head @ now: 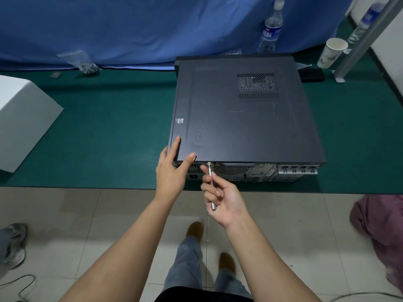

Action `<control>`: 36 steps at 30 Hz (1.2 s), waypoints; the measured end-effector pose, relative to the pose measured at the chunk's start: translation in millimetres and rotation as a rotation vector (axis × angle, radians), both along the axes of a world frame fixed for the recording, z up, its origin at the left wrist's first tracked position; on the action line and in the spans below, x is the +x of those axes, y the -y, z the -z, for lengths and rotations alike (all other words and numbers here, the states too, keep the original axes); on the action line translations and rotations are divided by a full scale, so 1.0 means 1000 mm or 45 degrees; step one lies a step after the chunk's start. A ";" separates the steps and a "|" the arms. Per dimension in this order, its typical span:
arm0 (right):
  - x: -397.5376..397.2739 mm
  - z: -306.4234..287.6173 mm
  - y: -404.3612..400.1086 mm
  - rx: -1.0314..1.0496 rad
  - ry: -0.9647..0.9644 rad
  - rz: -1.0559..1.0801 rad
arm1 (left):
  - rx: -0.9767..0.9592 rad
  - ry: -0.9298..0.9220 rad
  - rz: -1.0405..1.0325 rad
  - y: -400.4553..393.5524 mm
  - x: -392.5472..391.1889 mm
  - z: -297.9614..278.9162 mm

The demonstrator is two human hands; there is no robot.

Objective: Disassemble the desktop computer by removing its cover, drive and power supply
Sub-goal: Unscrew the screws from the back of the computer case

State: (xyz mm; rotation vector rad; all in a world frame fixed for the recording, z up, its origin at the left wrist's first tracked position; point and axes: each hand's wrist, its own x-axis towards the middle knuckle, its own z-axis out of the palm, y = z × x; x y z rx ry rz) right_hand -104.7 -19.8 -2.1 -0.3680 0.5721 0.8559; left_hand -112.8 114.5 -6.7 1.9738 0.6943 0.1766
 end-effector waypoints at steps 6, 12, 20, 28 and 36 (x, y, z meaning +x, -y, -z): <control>-0.004 -0.001 0.004 0.044 -0.082 0.013 | 0.005 -0.002 -0.010 0.001 0.001 0.000; -0.011 -0.001 0.004 0.074 0.004 -0.075 | 0.013 -0.003 -0.009 0.001 0.001 0.001; -0.015 -0.010 -0.008 -0.526 0.214 -0.077 | -0.005 0.006 -0.009 0.001 0.000 0.002; -0.023 -0.013 -0.021 -1.187 0.552 -0.158 | -0.004 0.009 -0.006 0.002 0.000 0.000; -0.017 -0.014 -0.015 -0.976 0.427 -0.201 | -0.008 0.017 -0.012 0.003 0.000 0.000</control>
